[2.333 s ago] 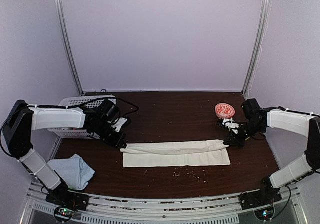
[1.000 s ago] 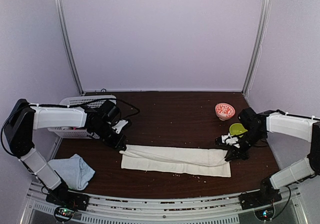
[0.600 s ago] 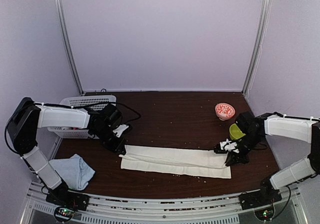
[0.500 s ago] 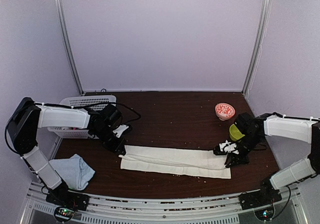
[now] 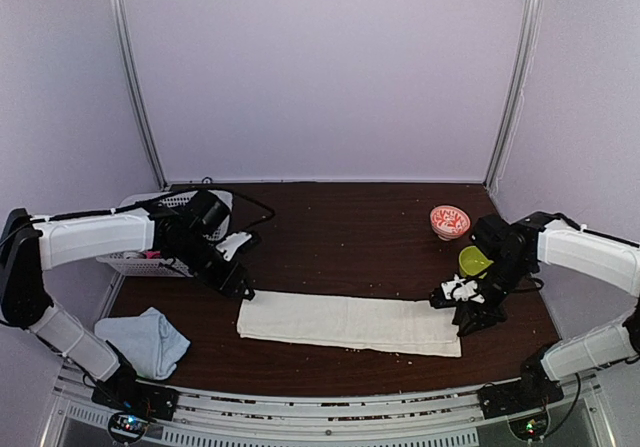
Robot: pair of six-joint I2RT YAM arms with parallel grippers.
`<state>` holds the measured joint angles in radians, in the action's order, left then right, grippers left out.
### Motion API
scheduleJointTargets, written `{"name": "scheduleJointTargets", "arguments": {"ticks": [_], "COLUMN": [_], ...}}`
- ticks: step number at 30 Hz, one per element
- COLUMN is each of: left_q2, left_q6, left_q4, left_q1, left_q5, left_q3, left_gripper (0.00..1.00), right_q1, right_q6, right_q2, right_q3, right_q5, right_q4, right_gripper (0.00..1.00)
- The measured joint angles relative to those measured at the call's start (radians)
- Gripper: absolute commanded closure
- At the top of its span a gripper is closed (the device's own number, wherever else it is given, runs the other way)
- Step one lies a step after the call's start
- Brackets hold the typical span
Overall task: Roll the towels
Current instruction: Fold the towel at the center of the board, then move the towel to the center of the board.
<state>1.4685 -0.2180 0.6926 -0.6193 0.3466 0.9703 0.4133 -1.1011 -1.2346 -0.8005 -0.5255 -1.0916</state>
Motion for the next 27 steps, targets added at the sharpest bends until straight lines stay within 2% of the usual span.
{"name": "scheduleJointTargets", "arguments": {"ticks": [2,5,11,18,27], "left_q2": [0.021,0.114,0.216,0.225,0.249], "left_q6": [-0.004,-0.021,-0.047,-0.064,-0.080], "left_q4": [-0.002,-0.026,-0.073,-0.094,-0.105], "left_q1": [0.000,0.000,0.000,-0.006,-0.027], "left_q5": [-0.012,-0.039,-0.059,-0.074,-0.093], "left_q3": [0.046,0.131,0.156,0.155,0.132], "left_gripper": [0.69,0.76,0.75,0.66,0.68], "right_q1": [-0.006,-0.023,-0.045,-0.050,-0.050], "right_q6": [0.020,0.093,0.204,0.264,0.286], "right_q2": [-0.010,-0.051,-0.116,-0.123,-0.155], "right_q3": [-0.032,-0.065,-0.065,-0.027,0.033], "right_q5": [-0.016,-0.017,0.037,0.107,0.168], "right_q4": [0.002,0.056,0.175,0.243,0.305], "right_gripper": [0.77,0.78,0.77,0.71,0.69]}}
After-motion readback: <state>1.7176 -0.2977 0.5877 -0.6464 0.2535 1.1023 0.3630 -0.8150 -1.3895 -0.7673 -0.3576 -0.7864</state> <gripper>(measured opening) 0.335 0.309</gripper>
